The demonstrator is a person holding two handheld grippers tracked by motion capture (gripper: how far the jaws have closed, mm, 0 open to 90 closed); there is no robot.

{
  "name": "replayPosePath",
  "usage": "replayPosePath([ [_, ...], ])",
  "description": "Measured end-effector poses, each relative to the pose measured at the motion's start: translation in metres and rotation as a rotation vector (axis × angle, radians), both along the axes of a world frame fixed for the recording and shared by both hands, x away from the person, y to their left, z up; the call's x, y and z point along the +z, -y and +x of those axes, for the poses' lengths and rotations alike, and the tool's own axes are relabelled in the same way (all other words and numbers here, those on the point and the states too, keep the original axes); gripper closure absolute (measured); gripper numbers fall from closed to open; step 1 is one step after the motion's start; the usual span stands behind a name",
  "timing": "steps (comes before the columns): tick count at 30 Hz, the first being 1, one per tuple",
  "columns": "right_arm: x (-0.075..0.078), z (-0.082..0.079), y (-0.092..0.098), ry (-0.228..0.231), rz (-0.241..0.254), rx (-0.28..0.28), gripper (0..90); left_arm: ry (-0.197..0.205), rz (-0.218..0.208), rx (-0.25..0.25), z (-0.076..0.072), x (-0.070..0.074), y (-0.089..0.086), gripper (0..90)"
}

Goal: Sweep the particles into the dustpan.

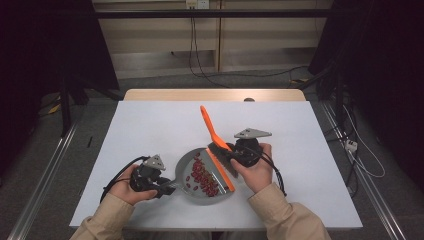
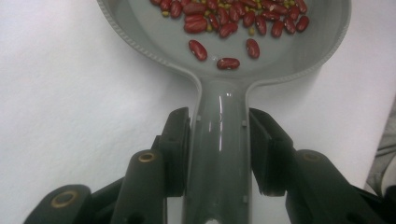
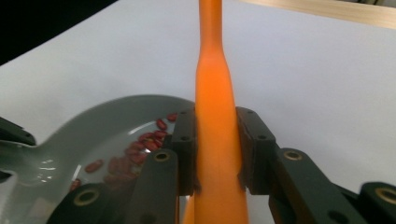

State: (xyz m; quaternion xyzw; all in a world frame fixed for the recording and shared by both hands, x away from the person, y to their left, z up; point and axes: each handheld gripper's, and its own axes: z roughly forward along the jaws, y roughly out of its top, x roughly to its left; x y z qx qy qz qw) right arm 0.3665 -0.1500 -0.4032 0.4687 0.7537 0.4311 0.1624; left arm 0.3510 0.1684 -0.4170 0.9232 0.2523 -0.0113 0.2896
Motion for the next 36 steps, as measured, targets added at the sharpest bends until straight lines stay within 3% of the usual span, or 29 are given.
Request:
replayPosePath([
  [3, -0.004, 0.005, 0.008, 0.014, -0.045, -0.039, 71.6, -0.005, -0.016, 0.022, 0.0, -0.001, -0.002, 61.8],
  [6, -0.013, 0.01, 0.014, -0.006, -0.056, -0.061, 71.5, 0.001, -0.019, 0.024, -0.001, -0.002, -0.001, 61.9],
  [9, -0.016, 0.011, 0.01, 0.008, -0.061, -0.055, 71.5, 0.0, -0.016, 0.019, 0.0, -0.002, -0.001, 61.9],
  [10, -0.016, 0.01, 0.007, 0.007, -0.06, -0.046, 71.5, 0.016, 0.007, 0.019, 0.0, -0.001, 0.0, 61.9],
  [12, -0.016, 0.007, 0.001, 0.009, -0.062, -0.024, 71.5, -0.006, -0.016, 0.014, 0.0, -0.002, 0.0, 62.0],
  [13, -0.016, 0.006, -0.003, 0.006, -0.07, -0.015, 71.4, -0.002, 0.001, -0.009, 0.001, -0.001, -0.001, 62.0],
  [14, -0.015, 0.005, -0.006, -0.001, -0.057, 0.003, 71.5, -0.002, 0.001, -0.008, 0.001, -0.001, -0.001, 62.1],
  [16, -0.014, 0.003, -0.01, -0.024, 0.032, 0.039, 71.6, -0.002, -0.018, 0.013, 0.0, -0.002, 0.0, 62.1],
  [17, -0.012, 0.002, -0.013, -0.016, 0.041, 0.05, 71.6, 0.0, 0.0, -0.01, 0.001, -0.001, -0.001, 62.1],
  [20, -0.005, 0.001, -0.018, -0.019, 0.085, 0.078, 71.6, -0.005, -0.018, 0.012, 0.0, -0.002, 0.0, 62.1],
  [22, -0.004, 0.001, -0.022, -0.013, 0.082, 0.092, 71.6, -0.001, -0.001, -0.009, 0.001, -0.001, -0.001, 62.1],
  [24, -0.006, 0.002, -0.023, -0.019, 0.104, 0.1, 71.6, -0.004, -0.018, 0.012, 0.0, -0.002, 0.0, 62.1],
  [25, -0.008, 0.002, -0.024, -0.015, 0.064, 0.09, 71.6, -0.005, -0.019, 0.012, 0.0, -0.002, 0.0, 62.1],
  [26, -0.011, 0.002, -0.026, 0.003, -0.013, 0.069, 71.6, -0.004, -0.024, 0.012, 0.0, -0.001, 0.0, 62.1],
  [27, -0.013, 0.003, -0.025, 0.029, -0.038, 0.037, 71.7, -0.004, -0.026, 0.015, 0.0, -0.002, 0.0, 62.2],
  [29, -0.015, 0.006, -0.02, 0.016, -0.039, 0.005, 71.8, -0.004, -0.023, 0.012, 0.0, -0.002, 0.0, 62.2],
  [31, -0.016, 0.007, -0.016, 0.025, -0.072, -0.015, 71.8, -0.004, -0.023, 0.011, 0.0, -0.002, 0.0, 62.2],
  [36, -0.017, 0.008, -0.009, 0.003, -0.008, -0.008, 71.7, -0.002, -0.02, 0.011, 0.0, -0.002, 0.0, 62.2],
])
